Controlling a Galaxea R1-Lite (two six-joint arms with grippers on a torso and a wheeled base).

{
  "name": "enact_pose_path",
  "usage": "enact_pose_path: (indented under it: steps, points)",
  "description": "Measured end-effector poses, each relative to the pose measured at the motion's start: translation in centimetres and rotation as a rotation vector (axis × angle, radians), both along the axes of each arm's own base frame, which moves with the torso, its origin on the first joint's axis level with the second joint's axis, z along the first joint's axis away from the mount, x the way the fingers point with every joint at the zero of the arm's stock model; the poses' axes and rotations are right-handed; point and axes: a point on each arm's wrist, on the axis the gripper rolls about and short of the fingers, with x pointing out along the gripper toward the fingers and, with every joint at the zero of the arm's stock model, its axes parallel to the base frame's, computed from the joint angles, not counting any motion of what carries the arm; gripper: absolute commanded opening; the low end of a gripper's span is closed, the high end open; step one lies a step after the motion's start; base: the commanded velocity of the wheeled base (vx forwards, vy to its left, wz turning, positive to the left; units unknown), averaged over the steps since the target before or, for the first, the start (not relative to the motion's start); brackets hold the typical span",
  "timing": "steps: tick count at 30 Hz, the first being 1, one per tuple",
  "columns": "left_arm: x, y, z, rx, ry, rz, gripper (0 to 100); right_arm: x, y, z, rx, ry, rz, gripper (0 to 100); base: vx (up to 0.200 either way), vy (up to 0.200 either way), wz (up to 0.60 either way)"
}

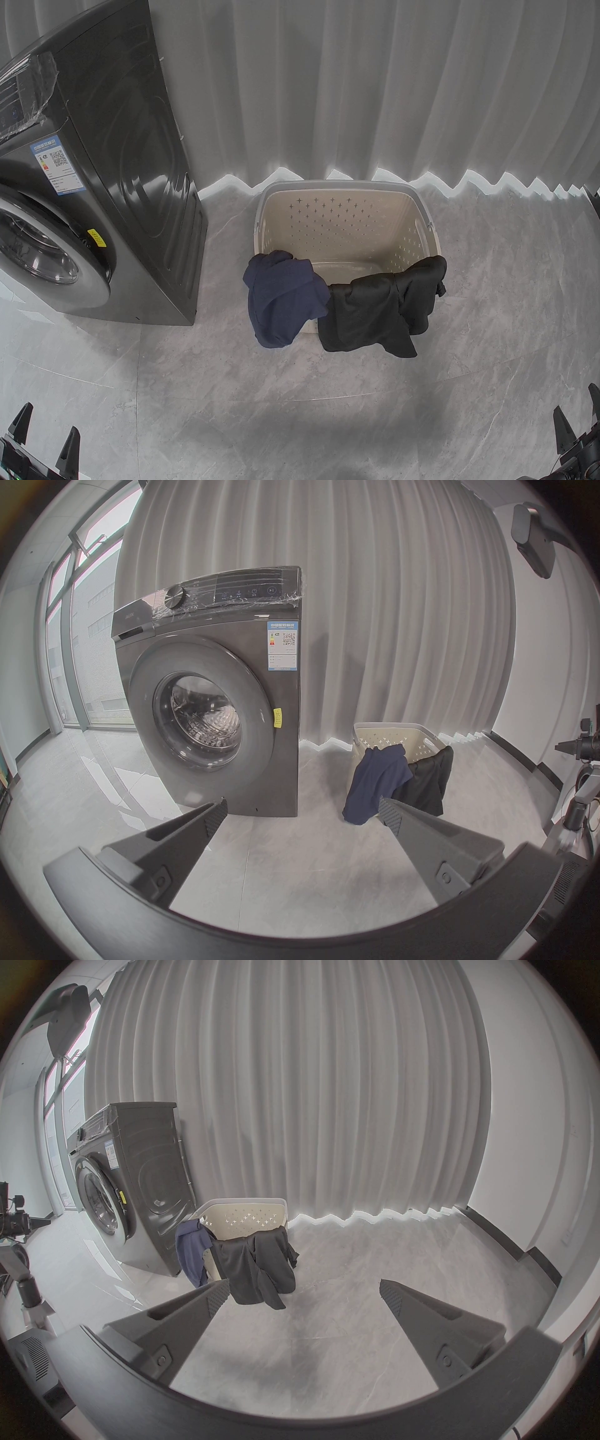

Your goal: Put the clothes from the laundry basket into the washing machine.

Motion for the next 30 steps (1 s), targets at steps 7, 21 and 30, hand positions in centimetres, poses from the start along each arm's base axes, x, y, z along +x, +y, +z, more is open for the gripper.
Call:
enact_pose_path:
  steps: [7, 21, 30]
  points:
    - [0.00, 0.00, 0.00, 0.000, 0.000, 0.000, 100, 0.00, 0.00, 0.00, 0.000, 0.000, 0.000, 100, 0.000, -0.029, 0.00]
    - [0.00, 0.01, 0.00, -0.003, 0.000, 0.001, 100, 0.00, 0.00, 0.00, 0.000, 0.000, 0.000, 100, 0.000, -0.157, 0.00]
    - [0.00, 0.00, 0.00, -0.002, 0.000, 0.001, 100, 0.00, 0.00, 0.00, 0.000, 0.000, -0.001, 100, 0.000, 0.000, 0.00]
